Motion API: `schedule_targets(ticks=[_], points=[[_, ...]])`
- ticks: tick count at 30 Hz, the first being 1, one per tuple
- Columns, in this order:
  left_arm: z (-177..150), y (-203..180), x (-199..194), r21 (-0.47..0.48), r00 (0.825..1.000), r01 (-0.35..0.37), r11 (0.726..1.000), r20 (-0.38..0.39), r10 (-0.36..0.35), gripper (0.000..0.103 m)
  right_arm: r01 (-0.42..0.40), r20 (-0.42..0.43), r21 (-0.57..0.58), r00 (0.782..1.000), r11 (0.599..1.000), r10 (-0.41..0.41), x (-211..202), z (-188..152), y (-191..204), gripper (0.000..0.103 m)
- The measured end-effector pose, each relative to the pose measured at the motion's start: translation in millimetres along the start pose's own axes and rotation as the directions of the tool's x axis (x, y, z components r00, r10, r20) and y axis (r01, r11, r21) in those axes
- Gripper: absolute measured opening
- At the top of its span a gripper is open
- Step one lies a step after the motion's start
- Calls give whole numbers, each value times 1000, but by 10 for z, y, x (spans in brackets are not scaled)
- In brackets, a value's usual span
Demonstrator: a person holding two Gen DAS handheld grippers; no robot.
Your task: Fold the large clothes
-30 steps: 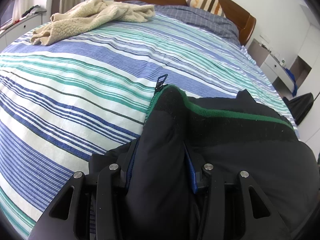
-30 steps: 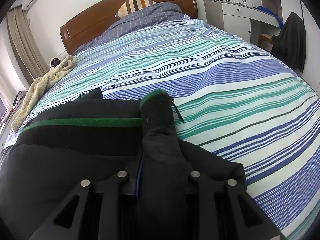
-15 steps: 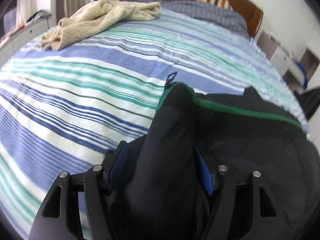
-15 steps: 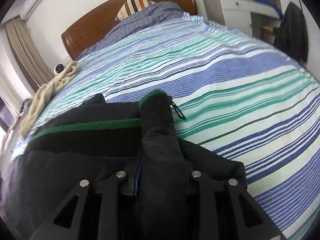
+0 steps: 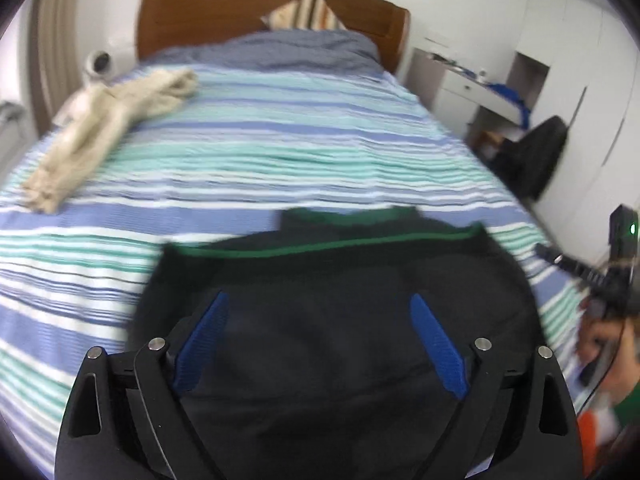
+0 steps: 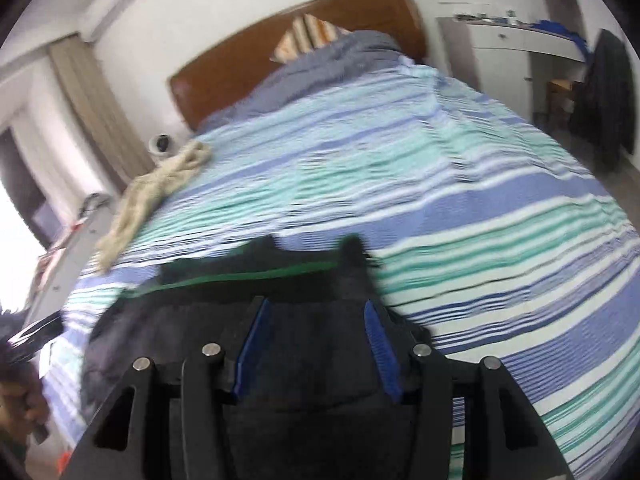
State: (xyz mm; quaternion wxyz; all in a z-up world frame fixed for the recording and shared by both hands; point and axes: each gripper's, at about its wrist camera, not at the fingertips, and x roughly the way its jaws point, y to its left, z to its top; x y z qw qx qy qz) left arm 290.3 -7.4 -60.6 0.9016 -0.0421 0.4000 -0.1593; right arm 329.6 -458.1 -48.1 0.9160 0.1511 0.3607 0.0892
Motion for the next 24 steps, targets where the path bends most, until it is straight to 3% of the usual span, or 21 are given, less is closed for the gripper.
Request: schedule_targets(ticks=[3,5,7,9,14,19,22,24], points=[[-32,-178,433,28,998,-11,1000,-69,13,93,24,-7,-49,1000,998,-24,133,-49,118,52],[-144,-209,767,52,990,-44,998,-132,51,94,32,-71,-28,997,999,-34,398,-131,37,52],[-281,-128,969,36,991,-30,999,-131,34,99,28,-159,13,987,1000,-25,691,-306,-121,52],[-325,-20,1041,-22,992,-3,1000,-125,0,99,-29,-101,51,994,998,34,761,-454,-253,51],[-377,-74,1256,25,992,-41,999,-120,44,101,-14,-39,92,999,996,18,850,-546,-288,49],[-343,-106,1119,39,984,-61,997,-164,66,98,-1,-44,80,999,997,4,893,-576,-247,49],[-387,-202,860,50,986,-18,999,-164,26,95,-7,-35,78,999,997,10,851,-597,-233,49],[-527,-274,769,119,989,-22,993,-145,39,96,-6,-28,78,1000,997,8,842,-599,-252,49]])
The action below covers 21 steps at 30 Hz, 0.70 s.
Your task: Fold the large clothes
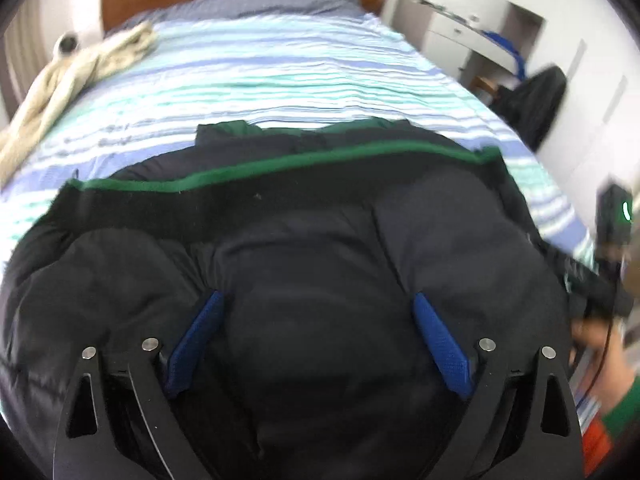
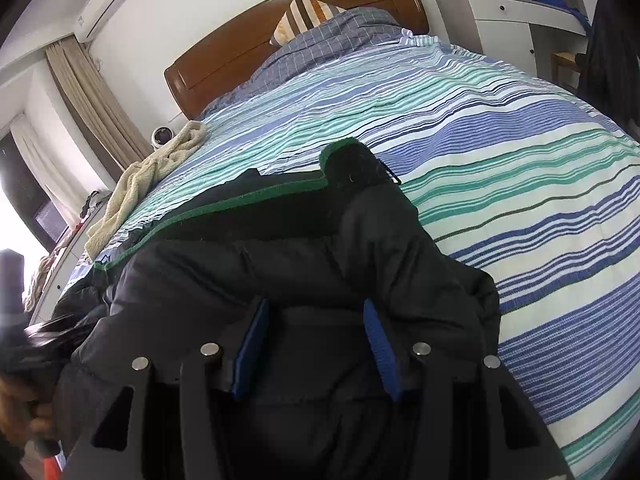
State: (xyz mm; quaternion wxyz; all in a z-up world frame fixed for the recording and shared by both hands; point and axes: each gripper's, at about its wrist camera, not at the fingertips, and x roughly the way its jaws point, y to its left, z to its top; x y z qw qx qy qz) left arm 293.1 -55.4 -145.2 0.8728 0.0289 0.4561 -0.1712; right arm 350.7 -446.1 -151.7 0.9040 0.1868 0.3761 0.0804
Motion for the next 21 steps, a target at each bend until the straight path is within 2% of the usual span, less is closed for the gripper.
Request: schedule_targets(ticks=[4,7,9,10,12,14,16,18,21], points=[[-112,67,212,-28,1000,8,1000,-8,-8,99,23,-13,-12,1000,1000,-23,-12,9,34,50],[-99,20,273,-4,999,-20,1000,-26,20,99,44,-55,-19,997,999,-45,-47,58,56,51],[-105,12,191,0,999,-20,1000,-30,20,98,65,-72,-24,995,998,-66,-166,82,92,51],[-104,9,118,5,999,-21,1000,-32,21,93,66,-69,-20,995,998,-67,-233,76,106,52],[-176,-42,-94,19,1000,4,1000,-12,-4,91,37,-49,-13,998,999,-38,-481,19,138,52],[-289,-112,-250,65,1000,21,998,21,-22,91,-3,-24,-49,1000,999,2,-743,-88,206,52],[-374,-147,-209,87,1000,10,996,28,-13,92,-26,-18,-91,1000,996,24,-955,-256,272,52],[-431,-72,-51,61,999,33,998,23,-34,93,-25,-17,-95,1000,995,24,-1062,-422,283,52],[-431,-78,48,69,999,23,997,23,-24,95,-5,-22,-67,1000,998,4,-1162,-705,240,52]])
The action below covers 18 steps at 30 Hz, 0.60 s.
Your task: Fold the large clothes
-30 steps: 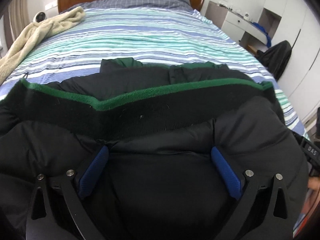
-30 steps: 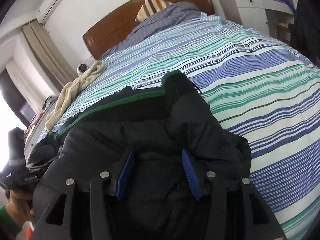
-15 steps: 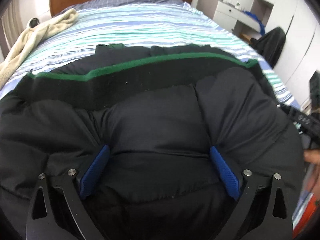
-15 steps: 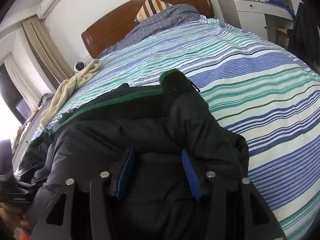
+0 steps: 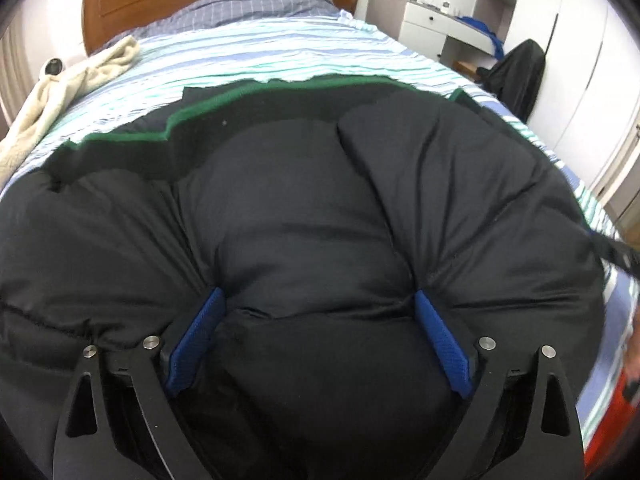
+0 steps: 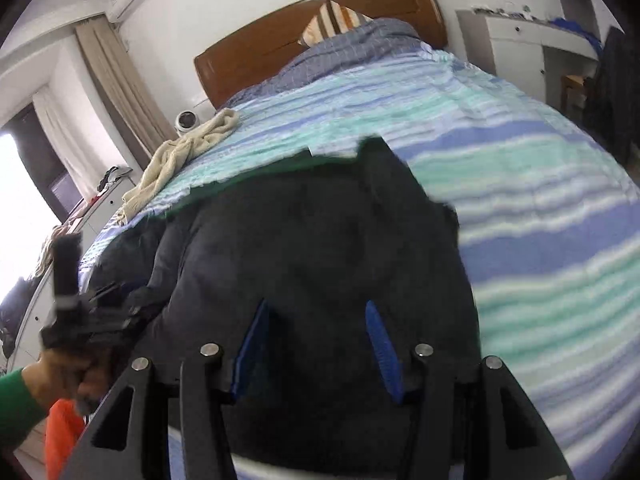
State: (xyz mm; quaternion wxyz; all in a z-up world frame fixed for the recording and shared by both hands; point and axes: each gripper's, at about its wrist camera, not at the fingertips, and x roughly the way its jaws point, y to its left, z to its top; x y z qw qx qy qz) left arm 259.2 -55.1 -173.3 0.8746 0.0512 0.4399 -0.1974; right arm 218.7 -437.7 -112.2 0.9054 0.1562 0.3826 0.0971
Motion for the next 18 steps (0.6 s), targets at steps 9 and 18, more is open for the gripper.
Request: schedule_targets(ticks=[9,18], points=[[-247,-235,-445,50,1000,-13,999,27,11,87,-25,65,89,998,996,19,-552,-582,-7,52],[-257,-222,-248,50,1000,-29,998,-1,29,88,9,13,61,1000,998,-10,-452,-879,12,53]])
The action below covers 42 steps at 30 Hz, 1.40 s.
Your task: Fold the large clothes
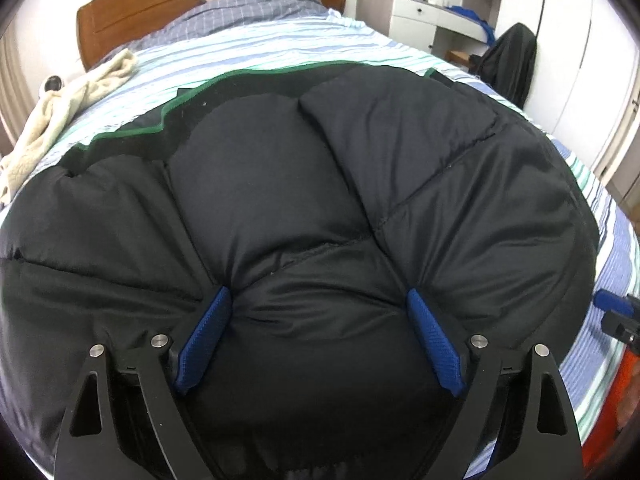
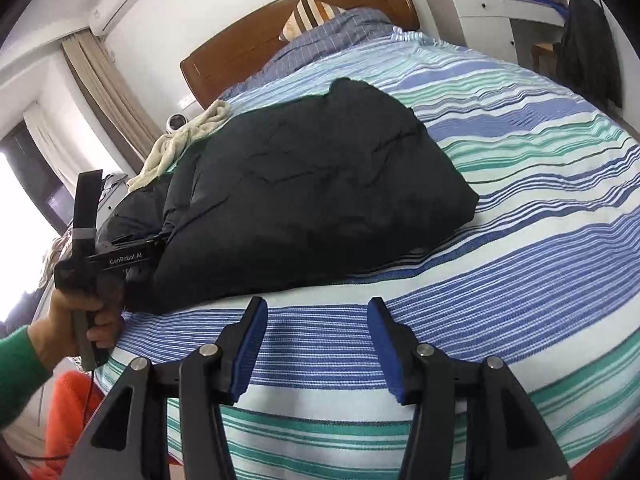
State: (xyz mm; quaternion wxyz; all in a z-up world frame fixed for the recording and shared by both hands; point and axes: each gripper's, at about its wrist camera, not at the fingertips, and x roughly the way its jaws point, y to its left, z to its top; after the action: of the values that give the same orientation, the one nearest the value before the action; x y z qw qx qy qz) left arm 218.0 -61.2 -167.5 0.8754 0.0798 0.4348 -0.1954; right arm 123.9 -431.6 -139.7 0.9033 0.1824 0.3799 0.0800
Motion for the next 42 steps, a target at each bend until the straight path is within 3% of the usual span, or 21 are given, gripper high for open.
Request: schedule_targets(ticks=[4,7,12,17,23,42], points=[[-114,-140,-274,10,1000,-13,1000,-4,13,85,1,33,-7,999,1000,-1,-102,-2,11,53],[-273,-179,-217,3,999,-44,999,19,44,86,6,38,-9,999,1000,-6,-88,-67,-2,53],[-254,-170,-101,1,998,-63,998,23,63,87,22,38,-29,999,999,-21,-24,-58,1,53],[-243,-219,-310,-13,998,-62,998,3,63,84,28,66,-13,997,1000,-27,-118,-58,-19,53],[-414,-357,-250,41,990,-139,989,23,138,88,42,53,-6,998,999,-42,-74,-99,-45,53],[-415,-397,-219,45,989,-151,988,20,150,90,60,46,-22,997,998,-59,-5,-144,20,53]])
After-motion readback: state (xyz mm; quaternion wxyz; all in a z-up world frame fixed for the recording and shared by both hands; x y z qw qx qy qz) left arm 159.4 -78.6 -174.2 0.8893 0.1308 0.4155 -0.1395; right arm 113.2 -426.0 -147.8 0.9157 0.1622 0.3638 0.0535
